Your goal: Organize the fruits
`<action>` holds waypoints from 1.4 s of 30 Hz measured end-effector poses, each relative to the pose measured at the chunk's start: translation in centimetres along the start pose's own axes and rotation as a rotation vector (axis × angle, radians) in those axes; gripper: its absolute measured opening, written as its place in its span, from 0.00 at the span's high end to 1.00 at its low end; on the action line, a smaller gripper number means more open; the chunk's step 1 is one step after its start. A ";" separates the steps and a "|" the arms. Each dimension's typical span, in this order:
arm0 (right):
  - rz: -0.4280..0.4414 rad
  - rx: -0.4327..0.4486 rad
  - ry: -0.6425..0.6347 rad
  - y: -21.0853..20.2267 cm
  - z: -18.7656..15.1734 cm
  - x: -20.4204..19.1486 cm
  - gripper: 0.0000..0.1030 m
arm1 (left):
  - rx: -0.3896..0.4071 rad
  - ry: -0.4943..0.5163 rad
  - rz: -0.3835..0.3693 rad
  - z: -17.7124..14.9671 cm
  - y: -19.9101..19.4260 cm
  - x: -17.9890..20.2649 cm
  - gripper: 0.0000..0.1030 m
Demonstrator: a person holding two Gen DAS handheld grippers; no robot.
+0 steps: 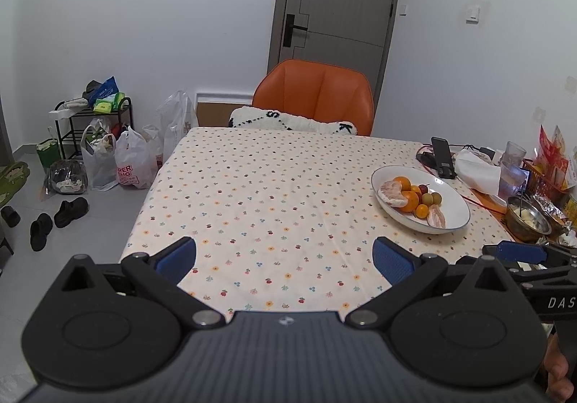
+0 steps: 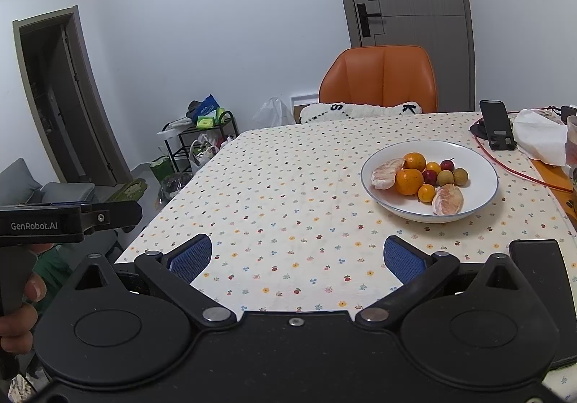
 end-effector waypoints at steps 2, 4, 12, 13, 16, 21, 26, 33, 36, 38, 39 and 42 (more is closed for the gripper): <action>-0.001 -0.002 -0.003 0.0 0.1 -0.1 0.00 | 0.002 0.001 0.001 0.0 0.0 -0.1 0.00; -0.002 -0.003 -0.005 0.0 0.1 -0.1 0.00 | 0.002 0.002 -0.001 0.0 0.0 -0.1 0.00; -0.005 -0.002 0.001 0.0 0.2 0.0 0.00 | 0.003 0.005 -0.003 0.0 -0.1 -0.1 0.00; -0.005 -0.003 0.000 0.0 0.1 0.0 0.00 | 0.002 0.004 -0.002 -0.1 0.0 -0.1 0.00; -0.004 -0.003 -0.004 0.1 0.1 -0.1 0.00 | 0.002 0.005 -0.002 -0.1 0.0 0.0 0.00; -0.004 -0.002 -0.003 0.0 0.1 -0.1 0.00 | 0.002 0.005 -0.002 -0.1 0.0 -0.1 0.00; -0.003 -0.003 -0.003 0.1 0.1 -0.1 0.00 | 0.002 0.004 -0.002 -0.1 0.0 0.0 0.00; -0.005 -0.005 0.002 0.1 -0.1 0.0 0.00 | 0.002 0.006 -0.003 -0.1 0.1 0.0 0.00; -0.006 -0.005 0.002 0.1 -0.1 0.0 0.00 | 0.001 0.008 -0.004 -0.1 0.1 0.1 0.00; -0.007 -0.007 0.004 0.1 -0.1 0.1 0.00 | 0.002 0.010 -0.005 -0.2 0.1 0.3 0.00; -0.007 -0.006 0.004 0.1 -0.1 0.1 0.00 | 0.002 0.013 -0.005 -0.2 0.2 0.4 0.00; -0.007 -0.007 0.004 0.1 -0.1 0.1 0.00 | 0.003 0.019 -0.007 -0.4 0.1 0.6 0.00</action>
Point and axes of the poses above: each gripper's, at about its wrist camera, not at the fingertips, and y roughly the way its jaws point, x to its right, z to its top, the point moved 1 cm from there along y, roughly the way its jaws point, and after that the axes turned 7 degrees about z, right-handed, at the moved point
